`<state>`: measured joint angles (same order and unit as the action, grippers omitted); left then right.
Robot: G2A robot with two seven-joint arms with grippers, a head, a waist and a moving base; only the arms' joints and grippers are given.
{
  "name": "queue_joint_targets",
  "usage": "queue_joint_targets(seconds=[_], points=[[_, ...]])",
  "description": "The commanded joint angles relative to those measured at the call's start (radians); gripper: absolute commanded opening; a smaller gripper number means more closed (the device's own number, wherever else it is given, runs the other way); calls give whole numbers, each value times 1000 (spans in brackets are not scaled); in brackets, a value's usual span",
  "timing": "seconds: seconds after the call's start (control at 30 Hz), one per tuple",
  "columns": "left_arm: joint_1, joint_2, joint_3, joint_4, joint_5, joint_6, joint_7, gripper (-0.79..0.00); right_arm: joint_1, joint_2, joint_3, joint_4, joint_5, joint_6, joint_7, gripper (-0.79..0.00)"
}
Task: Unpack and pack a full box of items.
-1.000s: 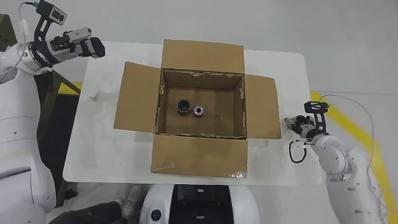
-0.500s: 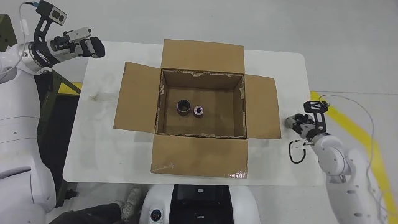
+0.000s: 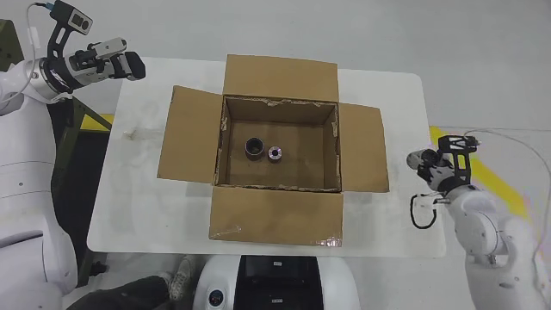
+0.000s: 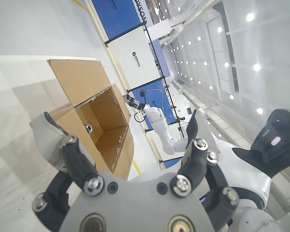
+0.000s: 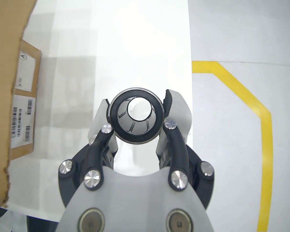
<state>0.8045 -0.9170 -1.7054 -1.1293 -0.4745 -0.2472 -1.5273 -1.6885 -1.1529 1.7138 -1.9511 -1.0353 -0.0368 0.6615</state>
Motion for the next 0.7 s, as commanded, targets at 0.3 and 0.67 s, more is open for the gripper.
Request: queue_joint_targets(seconds=[0.3,0.67], points=[[0,0,0,0,0,0,0,0,17,2,10,-196,6,17,54,-785],[0,0,0,0,0,0,0,0,116,1,-112,-301,23,-2,108,-785]])
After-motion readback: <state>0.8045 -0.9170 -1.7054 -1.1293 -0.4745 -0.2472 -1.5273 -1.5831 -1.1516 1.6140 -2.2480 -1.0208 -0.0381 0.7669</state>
